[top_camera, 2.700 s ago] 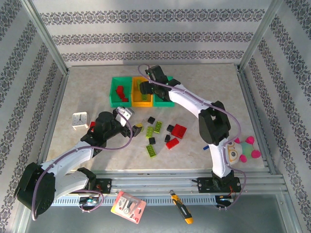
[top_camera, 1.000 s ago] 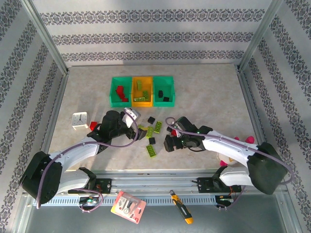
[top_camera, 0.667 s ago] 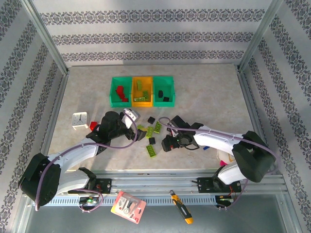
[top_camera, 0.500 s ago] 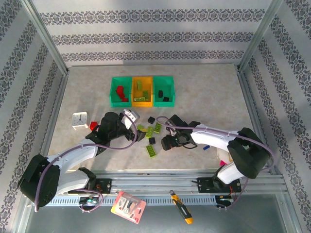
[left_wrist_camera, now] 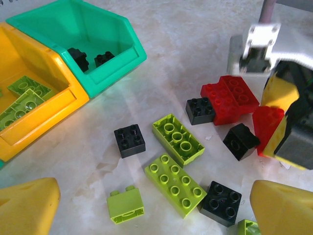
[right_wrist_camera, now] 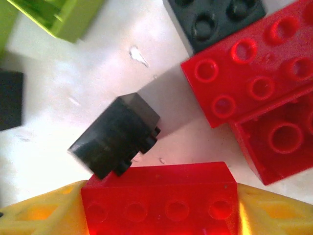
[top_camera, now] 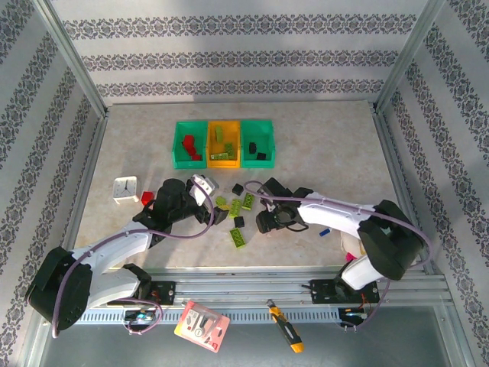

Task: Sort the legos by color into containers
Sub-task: Pick up the lego from the bottom-center of the table, then place the lego in the container.

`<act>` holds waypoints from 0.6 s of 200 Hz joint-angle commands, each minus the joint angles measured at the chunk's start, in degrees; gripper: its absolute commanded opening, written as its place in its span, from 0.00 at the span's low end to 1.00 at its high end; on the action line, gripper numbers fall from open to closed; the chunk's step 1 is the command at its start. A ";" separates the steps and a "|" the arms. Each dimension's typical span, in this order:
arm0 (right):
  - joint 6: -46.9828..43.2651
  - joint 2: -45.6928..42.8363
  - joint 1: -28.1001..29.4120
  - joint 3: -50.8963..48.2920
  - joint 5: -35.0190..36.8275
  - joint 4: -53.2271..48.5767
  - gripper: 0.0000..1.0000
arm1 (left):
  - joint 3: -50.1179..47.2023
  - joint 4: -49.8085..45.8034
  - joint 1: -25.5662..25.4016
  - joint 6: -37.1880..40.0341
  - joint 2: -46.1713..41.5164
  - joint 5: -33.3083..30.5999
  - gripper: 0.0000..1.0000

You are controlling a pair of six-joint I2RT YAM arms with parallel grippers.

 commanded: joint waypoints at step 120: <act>-3.15 14.15 -11.62 33.29 -8.22 12.47 0.63 | -2.27 -2.07 -0.41 -8.56 -7.04 -9.72 0.99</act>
